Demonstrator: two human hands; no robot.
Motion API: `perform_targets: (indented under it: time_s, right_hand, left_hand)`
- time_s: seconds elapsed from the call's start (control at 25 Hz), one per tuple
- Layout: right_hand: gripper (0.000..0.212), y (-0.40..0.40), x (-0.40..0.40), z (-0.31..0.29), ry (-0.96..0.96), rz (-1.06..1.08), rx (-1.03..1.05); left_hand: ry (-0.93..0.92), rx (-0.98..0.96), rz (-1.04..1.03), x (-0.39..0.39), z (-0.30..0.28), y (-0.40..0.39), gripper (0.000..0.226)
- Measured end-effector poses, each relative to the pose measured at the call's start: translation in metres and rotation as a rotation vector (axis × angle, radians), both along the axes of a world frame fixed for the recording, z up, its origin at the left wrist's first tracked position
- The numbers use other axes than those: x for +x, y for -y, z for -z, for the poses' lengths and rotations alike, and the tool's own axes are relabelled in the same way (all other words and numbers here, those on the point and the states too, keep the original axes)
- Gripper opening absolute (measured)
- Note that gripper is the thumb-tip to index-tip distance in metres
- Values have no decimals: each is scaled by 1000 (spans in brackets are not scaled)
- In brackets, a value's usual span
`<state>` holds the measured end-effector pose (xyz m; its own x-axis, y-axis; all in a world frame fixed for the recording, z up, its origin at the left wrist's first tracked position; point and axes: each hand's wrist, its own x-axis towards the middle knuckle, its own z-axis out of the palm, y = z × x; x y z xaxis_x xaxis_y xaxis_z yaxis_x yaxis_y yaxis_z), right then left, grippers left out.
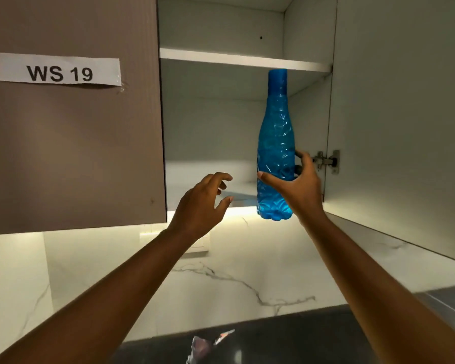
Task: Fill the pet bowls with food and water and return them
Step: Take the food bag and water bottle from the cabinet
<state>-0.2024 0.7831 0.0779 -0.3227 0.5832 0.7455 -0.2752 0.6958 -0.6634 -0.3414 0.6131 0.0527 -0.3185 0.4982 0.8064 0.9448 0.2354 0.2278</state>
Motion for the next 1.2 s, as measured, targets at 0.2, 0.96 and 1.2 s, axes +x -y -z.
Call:
perform_targets:
  time_s: [0.2,0.96,1.2]
  right_hand:
    - [92,39,48,75,166,74,-19]
    - [90,30,141,404,692,-57,-352]
    - [92,15,146,463,795,-176,-381]
  left_hand:
    - [-42,-47,-26,40,51,33,52]
    - [729,-479,61,144,361,-6,53]
    - [943,-543,-53,158,425,-16,56]
